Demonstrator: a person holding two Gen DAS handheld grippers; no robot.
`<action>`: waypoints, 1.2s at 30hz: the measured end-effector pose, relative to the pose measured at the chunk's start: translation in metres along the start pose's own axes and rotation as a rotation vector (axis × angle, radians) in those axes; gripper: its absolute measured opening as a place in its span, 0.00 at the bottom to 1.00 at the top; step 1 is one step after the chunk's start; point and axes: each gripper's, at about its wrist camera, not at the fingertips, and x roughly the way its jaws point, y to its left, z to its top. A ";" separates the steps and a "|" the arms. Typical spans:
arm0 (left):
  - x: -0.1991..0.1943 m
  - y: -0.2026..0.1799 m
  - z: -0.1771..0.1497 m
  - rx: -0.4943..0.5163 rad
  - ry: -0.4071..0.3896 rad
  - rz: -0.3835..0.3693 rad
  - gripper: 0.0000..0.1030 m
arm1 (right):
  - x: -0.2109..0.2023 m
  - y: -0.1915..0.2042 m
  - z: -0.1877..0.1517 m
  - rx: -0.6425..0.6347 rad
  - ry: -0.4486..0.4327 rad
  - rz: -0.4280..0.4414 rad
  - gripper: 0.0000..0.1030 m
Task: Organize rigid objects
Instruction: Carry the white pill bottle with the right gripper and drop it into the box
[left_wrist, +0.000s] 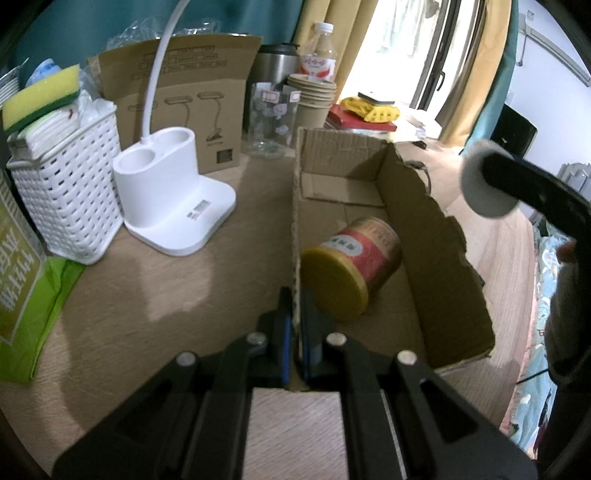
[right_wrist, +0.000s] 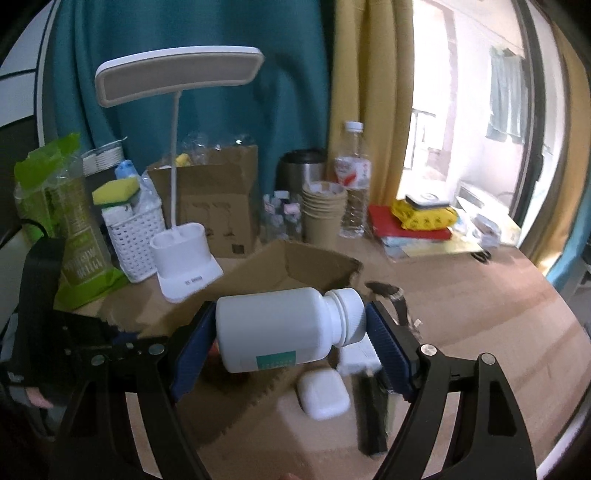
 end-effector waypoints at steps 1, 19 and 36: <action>0.000 0.000 0.000 0.000 -0.001 -0.001 0.04 | 0.004 0.002 0.003 -0.003 0.000 0.011 0.80; 0.000 0.002 -0.002 -0.005 -0.005 -0.010 0.04 | 0.075 0.019 0.023 -0.057 0.102 0.092 0.80; 0.000 0.000 -0.001 -0.003 -0.007 -0.012 0.04 | 0.123 0.019 0.013 -0.020 0.277 0.089 0.81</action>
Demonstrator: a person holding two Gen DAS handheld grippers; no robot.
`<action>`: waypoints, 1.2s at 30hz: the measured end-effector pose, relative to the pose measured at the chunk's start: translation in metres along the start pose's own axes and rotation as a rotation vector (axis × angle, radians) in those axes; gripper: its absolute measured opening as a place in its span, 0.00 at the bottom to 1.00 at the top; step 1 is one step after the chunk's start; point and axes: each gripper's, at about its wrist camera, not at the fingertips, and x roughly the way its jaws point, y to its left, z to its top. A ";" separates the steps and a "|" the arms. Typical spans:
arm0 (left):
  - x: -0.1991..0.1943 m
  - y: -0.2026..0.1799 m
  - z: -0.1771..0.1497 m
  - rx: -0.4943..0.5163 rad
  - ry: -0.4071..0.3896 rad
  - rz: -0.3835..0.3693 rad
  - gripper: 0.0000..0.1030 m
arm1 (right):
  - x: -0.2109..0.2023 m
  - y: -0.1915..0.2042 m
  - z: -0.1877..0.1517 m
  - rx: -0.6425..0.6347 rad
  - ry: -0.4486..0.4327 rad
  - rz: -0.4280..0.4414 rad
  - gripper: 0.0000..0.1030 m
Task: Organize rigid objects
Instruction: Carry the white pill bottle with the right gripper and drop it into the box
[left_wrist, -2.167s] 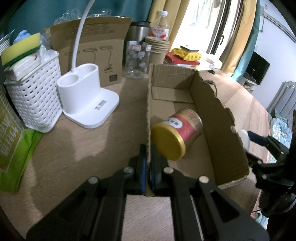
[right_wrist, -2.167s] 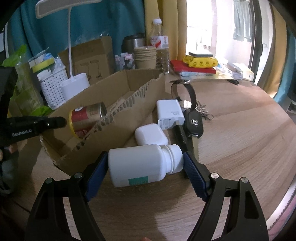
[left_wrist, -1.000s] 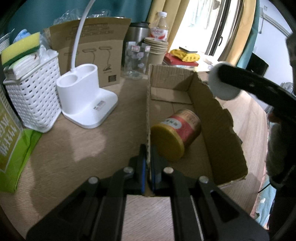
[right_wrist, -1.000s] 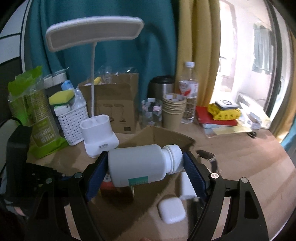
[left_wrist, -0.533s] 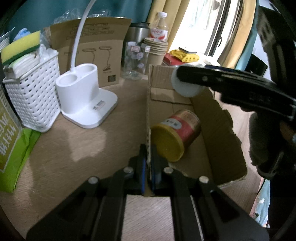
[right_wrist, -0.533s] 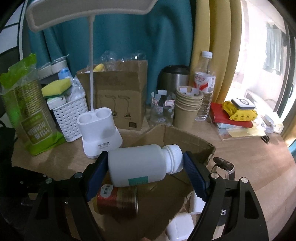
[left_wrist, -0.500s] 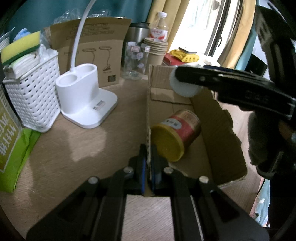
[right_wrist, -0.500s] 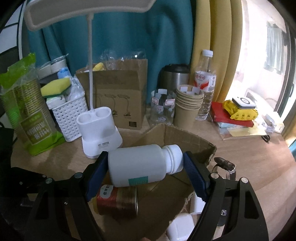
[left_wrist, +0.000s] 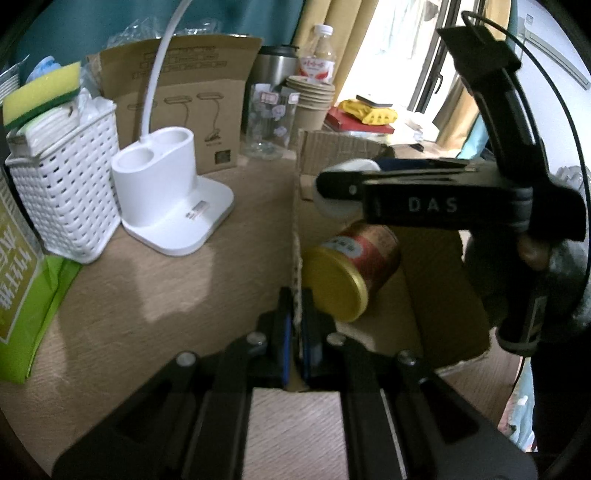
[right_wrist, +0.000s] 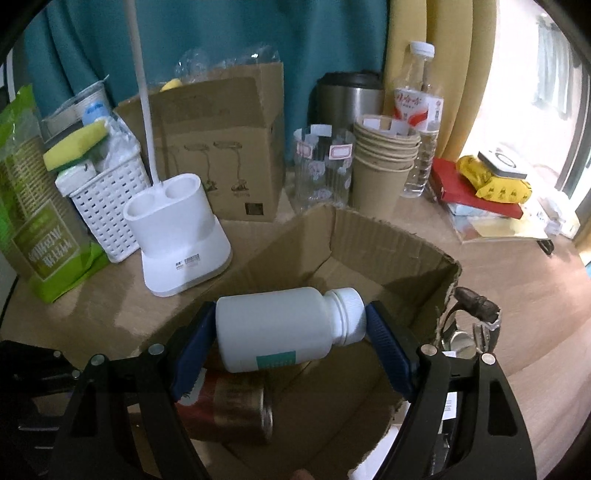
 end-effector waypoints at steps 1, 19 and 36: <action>0.000 0.000 0.000 0.000 0.000 0.000 0.04 | 0.000 0.000 0.001 0.003 0.005 0.005 0.81; 0.000 0.003 0.001 -0.008 0.000 0.005 0.04 | -0.005 -0.010 -0.005 0.066 0.056 0.001 0.81; 0.000 0.005 0.000 -0.005 0.002 0.012 0.04 | -0.096 -0.024 -0.024 0.106 -0.176 -0.068 0.81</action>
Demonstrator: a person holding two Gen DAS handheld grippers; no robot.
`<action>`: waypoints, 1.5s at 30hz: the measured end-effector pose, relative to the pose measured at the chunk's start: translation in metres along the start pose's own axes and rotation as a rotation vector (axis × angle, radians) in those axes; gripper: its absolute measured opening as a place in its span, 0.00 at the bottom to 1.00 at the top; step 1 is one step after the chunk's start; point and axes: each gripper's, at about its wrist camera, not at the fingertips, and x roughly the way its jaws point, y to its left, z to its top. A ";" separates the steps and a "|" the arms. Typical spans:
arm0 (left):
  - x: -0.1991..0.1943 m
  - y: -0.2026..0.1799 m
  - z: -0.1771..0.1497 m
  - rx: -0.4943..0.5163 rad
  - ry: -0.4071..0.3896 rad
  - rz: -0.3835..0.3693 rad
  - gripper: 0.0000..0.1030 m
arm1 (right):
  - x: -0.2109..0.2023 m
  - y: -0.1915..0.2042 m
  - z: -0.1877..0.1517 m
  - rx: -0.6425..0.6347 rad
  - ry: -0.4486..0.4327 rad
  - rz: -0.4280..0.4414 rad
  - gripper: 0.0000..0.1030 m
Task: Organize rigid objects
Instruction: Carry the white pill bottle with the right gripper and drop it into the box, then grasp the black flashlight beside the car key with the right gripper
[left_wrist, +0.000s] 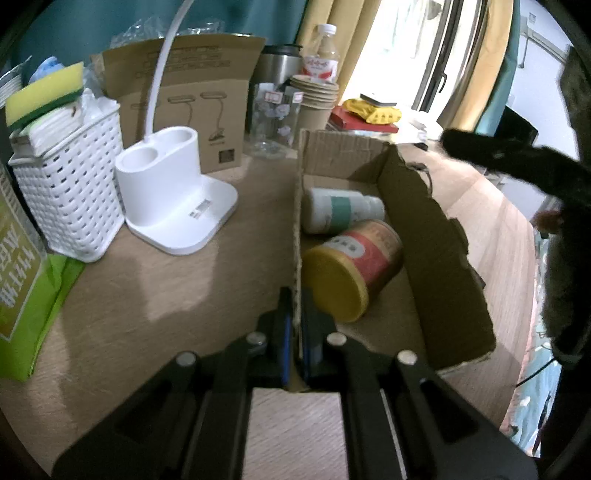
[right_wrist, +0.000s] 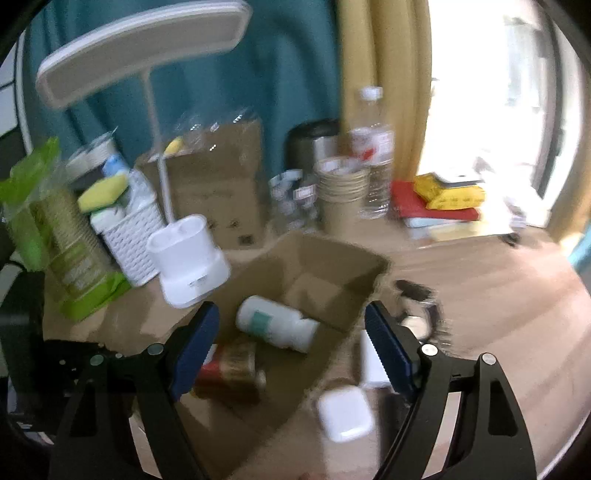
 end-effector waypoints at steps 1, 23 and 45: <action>0.000 0.000 0.000 0.001 0.000 0.001 0.04 | -0.007 -0.004 -0.001 0.007 -0.014 -0.017 0.81; 0.001 -0.005 0.000 0.025 -0.009 0.035 0.04 | -0.081 -0.064 -0.066 0.127 -0.060 -0.218 0.81; 0.005 -0.006 0.002 0.044 -0.003 0.036 0.04 | -0.028 -0.059 -0.105 0.103 0.051 -0.165 0.75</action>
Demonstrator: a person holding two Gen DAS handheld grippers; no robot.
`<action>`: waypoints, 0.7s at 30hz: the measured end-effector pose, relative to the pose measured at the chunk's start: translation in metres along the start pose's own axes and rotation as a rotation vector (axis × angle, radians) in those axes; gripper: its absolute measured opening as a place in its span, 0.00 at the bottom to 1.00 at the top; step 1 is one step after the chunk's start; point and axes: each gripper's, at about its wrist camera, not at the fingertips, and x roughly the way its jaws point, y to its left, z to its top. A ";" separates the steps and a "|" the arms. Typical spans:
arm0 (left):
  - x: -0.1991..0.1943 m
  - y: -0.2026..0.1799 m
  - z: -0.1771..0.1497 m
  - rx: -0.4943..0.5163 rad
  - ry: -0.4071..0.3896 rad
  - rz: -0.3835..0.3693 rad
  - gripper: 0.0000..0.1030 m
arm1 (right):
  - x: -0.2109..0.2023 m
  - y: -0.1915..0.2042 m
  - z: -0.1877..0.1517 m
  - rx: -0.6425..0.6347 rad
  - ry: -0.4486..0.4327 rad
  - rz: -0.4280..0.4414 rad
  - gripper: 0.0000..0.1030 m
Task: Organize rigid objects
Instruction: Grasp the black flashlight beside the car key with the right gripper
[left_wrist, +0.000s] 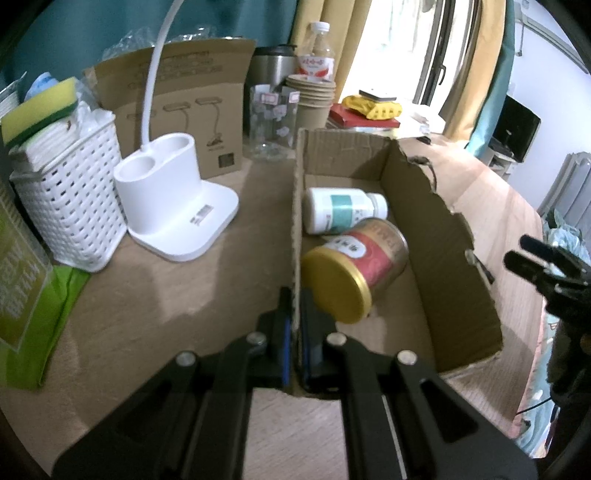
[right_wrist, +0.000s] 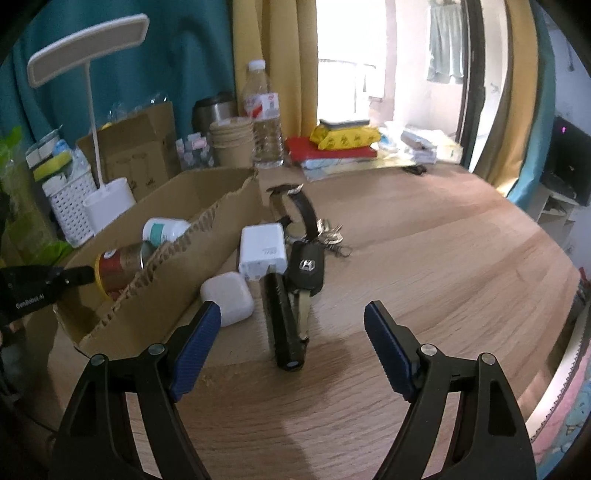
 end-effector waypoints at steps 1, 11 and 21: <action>0.000 0.000 0.000 -0.001 0.000 -0.001 0.04 | 0.003 0.001 -0.001 -0.004 0.008 0.001 0.69; -0.001 0.001 -0.001 -0.005 0.000 -0.005 0.04 | 0.027 0.006 -0.014 -0.046 0.075 0.023 0.39; -0.001 0.001 -0.002 -0.007 0.000 -0.008 0.04 | 0.041 0.012 -0.016 -0.090 0.097 0.017 0.28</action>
